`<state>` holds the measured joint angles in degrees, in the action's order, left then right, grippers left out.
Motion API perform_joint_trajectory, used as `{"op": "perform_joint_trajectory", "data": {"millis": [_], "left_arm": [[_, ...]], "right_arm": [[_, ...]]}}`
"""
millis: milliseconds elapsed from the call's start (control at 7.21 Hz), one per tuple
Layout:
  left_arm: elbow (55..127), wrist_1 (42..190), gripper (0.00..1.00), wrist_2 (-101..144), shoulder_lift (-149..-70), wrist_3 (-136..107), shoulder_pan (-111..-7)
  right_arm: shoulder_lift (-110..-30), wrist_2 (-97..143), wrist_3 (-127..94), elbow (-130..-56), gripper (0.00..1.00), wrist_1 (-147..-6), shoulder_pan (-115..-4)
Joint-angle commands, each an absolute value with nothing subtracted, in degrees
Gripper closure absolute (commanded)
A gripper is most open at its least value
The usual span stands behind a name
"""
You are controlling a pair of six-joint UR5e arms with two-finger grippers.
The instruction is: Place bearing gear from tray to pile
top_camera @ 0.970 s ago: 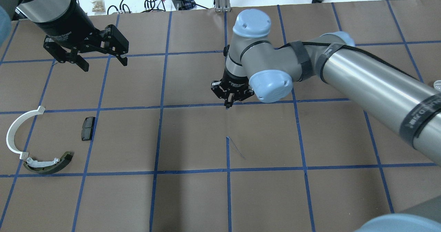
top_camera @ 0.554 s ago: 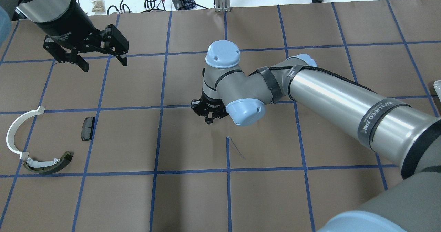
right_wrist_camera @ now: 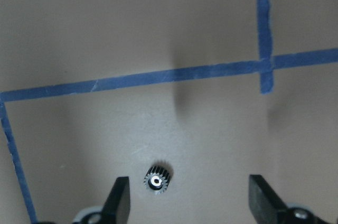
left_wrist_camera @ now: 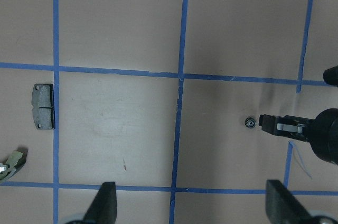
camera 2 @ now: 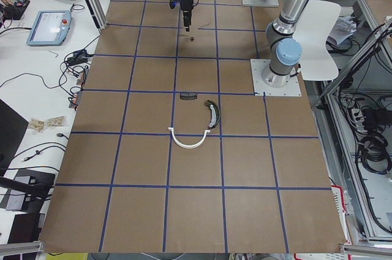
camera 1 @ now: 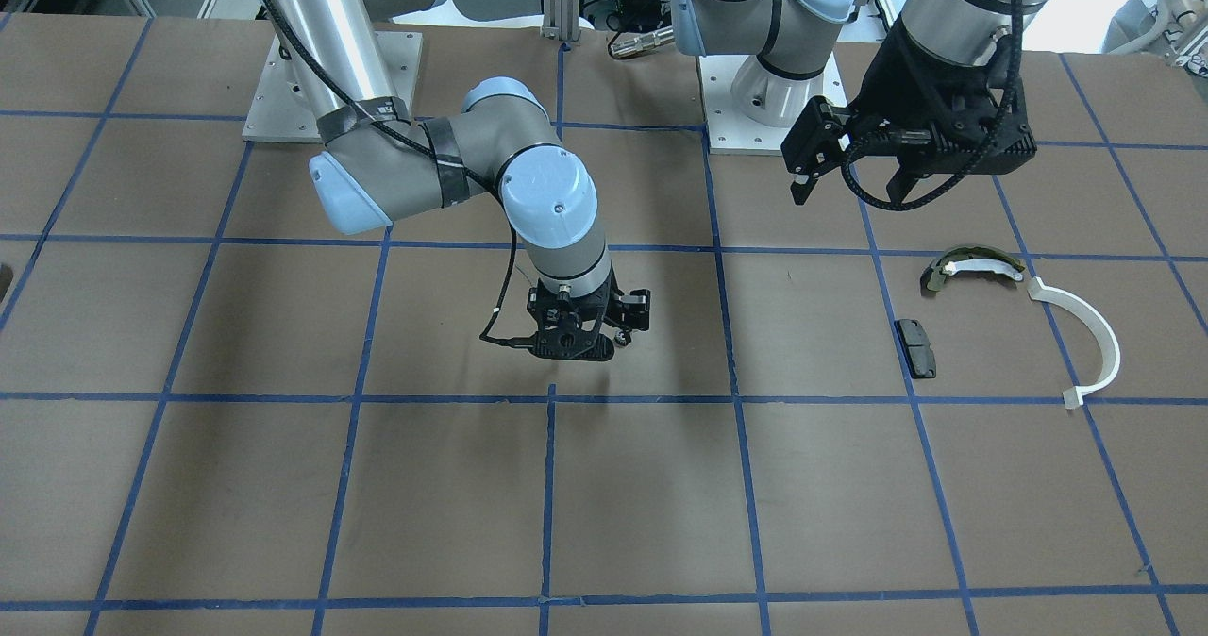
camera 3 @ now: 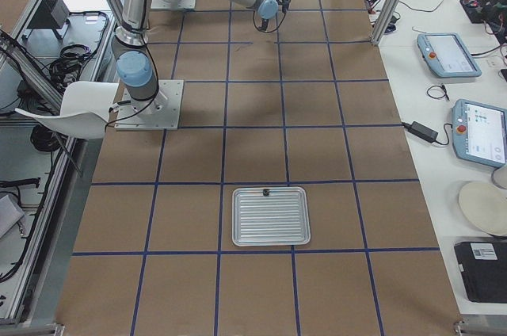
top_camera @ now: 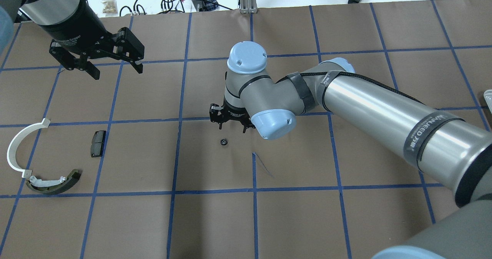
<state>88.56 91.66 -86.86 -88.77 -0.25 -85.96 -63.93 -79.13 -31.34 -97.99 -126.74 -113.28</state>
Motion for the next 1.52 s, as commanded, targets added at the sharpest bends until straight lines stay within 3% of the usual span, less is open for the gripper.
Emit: {"op": "perform_joint_trajectory", "data": {"millis": [0, 554, 970, 1386], "left_arm": [[88.50, 91.58, 0.00, -86.92, -88.60, -0.26, -85.43], [90.68, 91.33, 0.00, -86.66, -92.18, -1.31, -86.04], [104.29, 67.82, 0.00, -86.40, -99.99, -2.20, -86.04], [104.77, 59.26, 0.00, -86.75, -106.59, -9.29, -92.44]], "right_arm": [[-67.83, -82.52, -25.10, -98.35, 0.00, -124.04, -105.25], [-74.70, -83.75, 7.99, -98.35, 0.00, -110.67, -82.93], [-75.24, -87.63, 40.27, -98.00, 0.00, -110.91, -69.47], [-74.89, -86.84, 70.03, -98.00, 0.00, -111.09, -54.19]]}}
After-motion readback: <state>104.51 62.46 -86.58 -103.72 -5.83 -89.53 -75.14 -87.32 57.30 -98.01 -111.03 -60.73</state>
